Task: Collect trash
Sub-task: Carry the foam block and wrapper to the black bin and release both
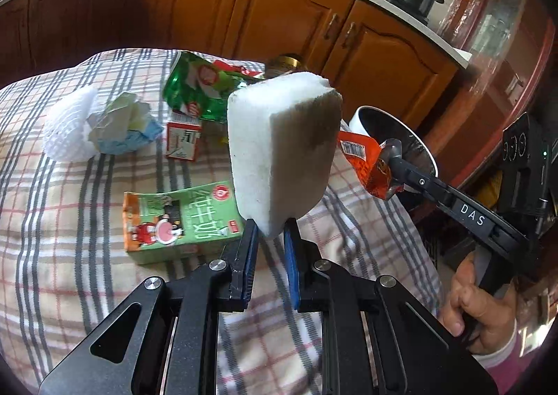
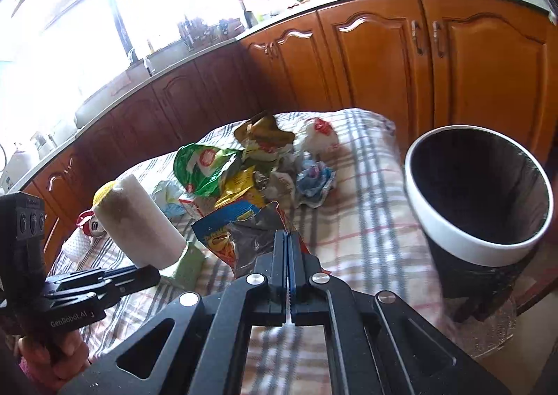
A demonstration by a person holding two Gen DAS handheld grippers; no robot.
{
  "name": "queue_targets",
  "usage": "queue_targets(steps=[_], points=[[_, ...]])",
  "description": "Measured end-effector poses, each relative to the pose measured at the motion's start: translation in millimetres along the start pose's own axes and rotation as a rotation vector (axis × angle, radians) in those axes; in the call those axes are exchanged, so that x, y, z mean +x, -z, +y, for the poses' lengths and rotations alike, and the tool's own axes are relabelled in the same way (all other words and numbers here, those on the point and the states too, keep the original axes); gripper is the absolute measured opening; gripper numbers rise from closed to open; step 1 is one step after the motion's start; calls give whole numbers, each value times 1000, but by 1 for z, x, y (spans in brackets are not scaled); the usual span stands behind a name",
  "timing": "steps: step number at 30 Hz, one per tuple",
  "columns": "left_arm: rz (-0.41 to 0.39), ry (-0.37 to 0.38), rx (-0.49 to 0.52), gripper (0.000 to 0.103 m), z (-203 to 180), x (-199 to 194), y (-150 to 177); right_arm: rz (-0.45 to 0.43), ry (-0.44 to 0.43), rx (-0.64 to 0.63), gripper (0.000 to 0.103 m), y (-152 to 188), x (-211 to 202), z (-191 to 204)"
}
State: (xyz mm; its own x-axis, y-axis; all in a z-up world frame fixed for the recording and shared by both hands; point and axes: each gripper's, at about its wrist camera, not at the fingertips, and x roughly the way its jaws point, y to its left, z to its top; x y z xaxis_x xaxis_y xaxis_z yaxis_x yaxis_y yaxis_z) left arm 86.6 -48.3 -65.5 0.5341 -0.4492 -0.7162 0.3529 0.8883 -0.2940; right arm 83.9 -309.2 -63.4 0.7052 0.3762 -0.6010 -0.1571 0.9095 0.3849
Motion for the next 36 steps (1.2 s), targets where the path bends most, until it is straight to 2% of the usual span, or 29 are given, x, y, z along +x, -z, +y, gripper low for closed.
queue_targets(steps=[9,21,28,36], points=[[53,54,109,14,-63,35,-14,-62,77,77,0,-6,-32,-53],[76,97,236,14,-136,78,-59,-157,195,173,0,-26,-73,-129],[115,98,285,14,-173,113,-77,-143,225,197,0,-33,-68,-162],[181,102,285,14,-192,151,-92,-100,232,209,0,-44,-44,-186]])
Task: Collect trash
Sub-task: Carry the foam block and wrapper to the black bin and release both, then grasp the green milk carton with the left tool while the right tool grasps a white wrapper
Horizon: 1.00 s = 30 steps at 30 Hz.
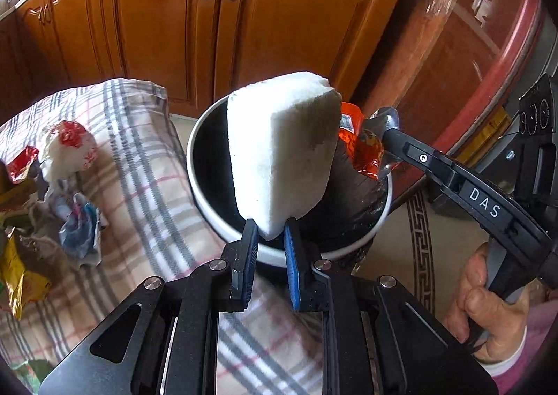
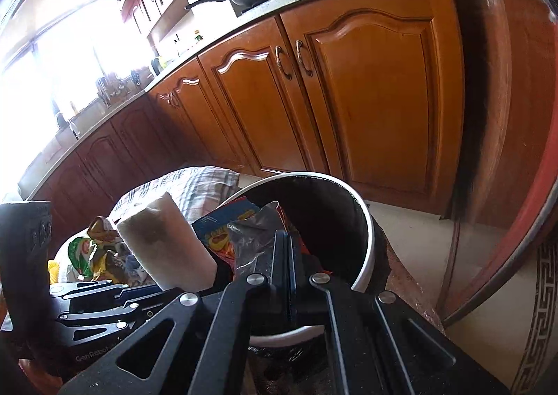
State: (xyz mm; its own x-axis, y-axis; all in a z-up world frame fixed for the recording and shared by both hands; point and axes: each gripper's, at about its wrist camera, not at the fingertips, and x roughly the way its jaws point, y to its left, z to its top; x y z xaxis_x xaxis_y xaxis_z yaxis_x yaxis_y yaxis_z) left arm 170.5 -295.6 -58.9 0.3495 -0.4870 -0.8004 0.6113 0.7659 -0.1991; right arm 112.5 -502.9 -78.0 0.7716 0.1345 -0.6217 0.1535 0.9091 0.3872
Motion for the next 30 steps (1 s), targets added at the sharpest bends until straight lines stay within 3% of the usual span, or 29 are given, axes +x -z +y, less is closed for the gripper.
queue_targets(steps=[7,10,12,14,19,23,30], points=[[39,4,1,16,-2,18,-15,38,19,0,1,-7,22,-10],[65,4,-6,23,0,25,-19,63,49,-6,8,-9,33,-13],[58,11,-11,33,-2,25,-19,77,48,7,20,-10,37,-17],[34,12,-15,50,-3,20,-17,71,44,20,41,-9,35,-20],[-35,14,-31,61,1,-6,1,35,18,49,60,-3,21,-20],[-96,8,-74,71,14,-33,30,-1,-18,64,81,7,7,-9],[-149,-57,-166,72,58,-81,89,-17,-106,60,88,32,-14,32]])
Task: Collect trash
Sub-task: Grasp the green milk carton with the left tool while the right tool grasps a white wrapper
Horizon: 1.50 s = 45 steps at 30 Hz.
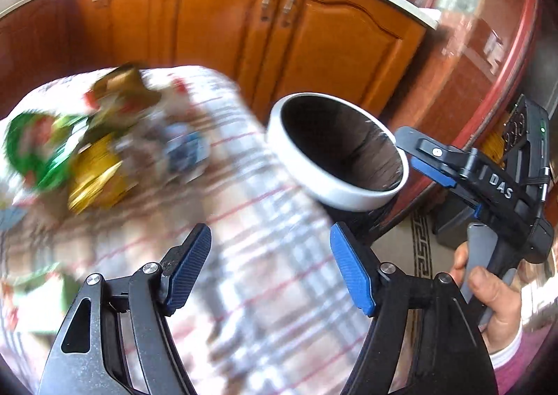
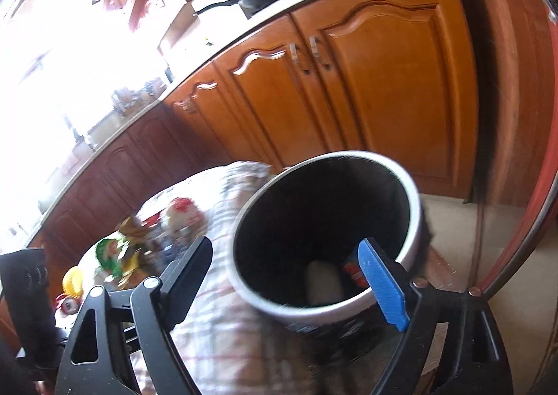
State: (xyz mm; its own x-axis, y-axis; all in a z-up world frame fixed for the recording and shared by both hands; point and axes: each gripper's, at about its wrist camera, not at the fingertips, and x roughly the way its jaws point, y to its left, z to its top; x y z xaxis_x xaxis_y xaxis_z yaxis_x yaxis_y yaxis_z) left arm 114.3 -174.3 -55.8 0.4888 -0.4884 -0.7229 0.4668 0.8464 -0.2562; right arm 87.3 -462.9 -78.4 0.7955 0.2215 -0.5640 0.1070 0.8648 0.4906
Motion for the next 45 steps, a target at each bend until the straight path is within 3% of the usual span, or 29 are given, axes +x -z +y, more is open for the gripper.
queue_targets(steps=[11,15,19,23,28,34,37,39,40,41,45], points=[[-78,-121,-162,72,87,-68,42,139,-144,-88,89,46,34,86],[-91,-160,-156,72,106,-82,49,175,-157,-147,89,54,49,112],[-90,-211,-176,83,129,-91,58,196,-157,-188,89,55,64,129],[-67,-238,-223,85,148,-85,61,215,-145,-199,89,52,81,138],[3,-158,-231,86,165,-71,62,234,-148,-213,89,41,101,143],[32,-89,-182,86,150,-54,64,260,-129,-230,88,31,131,147],[36,-68,-130,85,128,-44,62,287,-114,-227,78,28,147,147],[44,-51,-100,85,115,-37,61,304,-111,-225,61,28,157,147],[51,-35,-79,85,108,-35,60,316,-109,-224,40,29,161,146],[53,-24,-57,84,103,-35,60,323,-106,-222,29,29,163,144],[33,-81,15,84,93,-45,61,294,-114,-218,25,31,149,137]])
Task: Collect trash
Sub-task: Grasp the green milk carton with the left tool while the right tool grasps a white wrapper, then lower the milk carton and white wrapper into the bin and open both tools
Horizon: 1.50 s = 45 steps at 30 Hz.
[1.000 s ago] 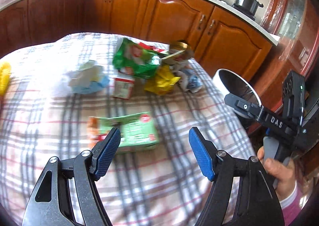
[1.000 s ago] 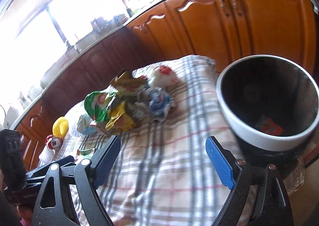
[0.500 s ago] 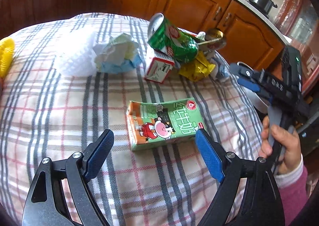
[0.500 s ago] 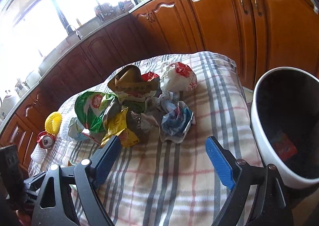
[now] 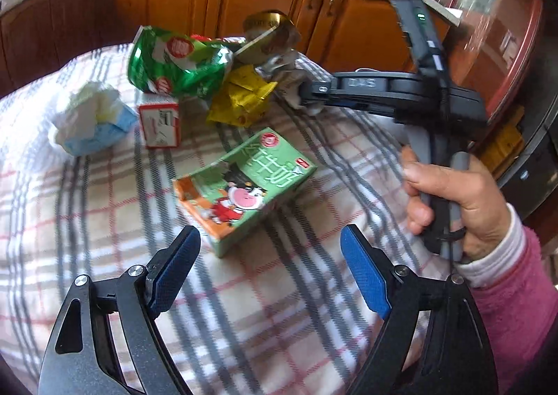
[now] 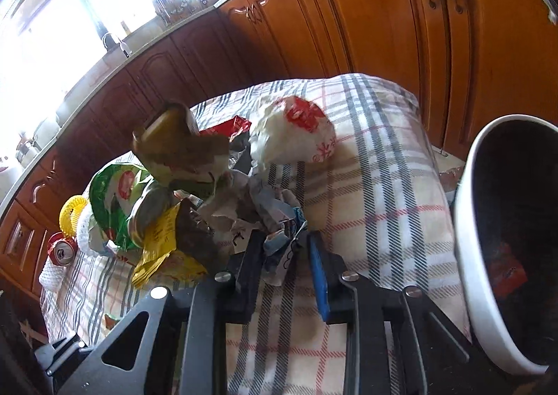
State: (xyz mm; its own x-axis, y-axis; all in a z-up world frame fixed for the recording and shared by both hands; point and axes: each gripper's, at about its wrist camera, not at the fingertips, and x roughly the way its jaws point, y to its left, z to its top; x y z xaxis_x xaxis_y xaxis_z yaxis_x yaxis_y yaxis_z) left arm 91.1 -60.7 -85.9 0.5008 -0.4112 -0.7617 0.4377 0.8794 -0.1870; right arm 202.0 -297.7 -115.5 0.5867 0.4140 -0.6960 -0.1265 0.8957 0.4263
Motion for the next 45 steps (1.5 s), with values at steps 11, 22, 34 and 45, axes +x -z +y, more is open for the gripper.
queue_targets(steps=[11,22,34,45], points=[[7,-92,239,92,11,18,-21,-41,-41,53,25,35,-55,-13],[39,-62,183,57,-16,28,-17,-61,-21,103,24,67,-88,-31],[-47,4,140,56,-85,31,-48,-162,48,140,24,70,-145,-71],[-48,34,176,56,-138,53,-85,-217,125,191,25,61,-171,-115]])
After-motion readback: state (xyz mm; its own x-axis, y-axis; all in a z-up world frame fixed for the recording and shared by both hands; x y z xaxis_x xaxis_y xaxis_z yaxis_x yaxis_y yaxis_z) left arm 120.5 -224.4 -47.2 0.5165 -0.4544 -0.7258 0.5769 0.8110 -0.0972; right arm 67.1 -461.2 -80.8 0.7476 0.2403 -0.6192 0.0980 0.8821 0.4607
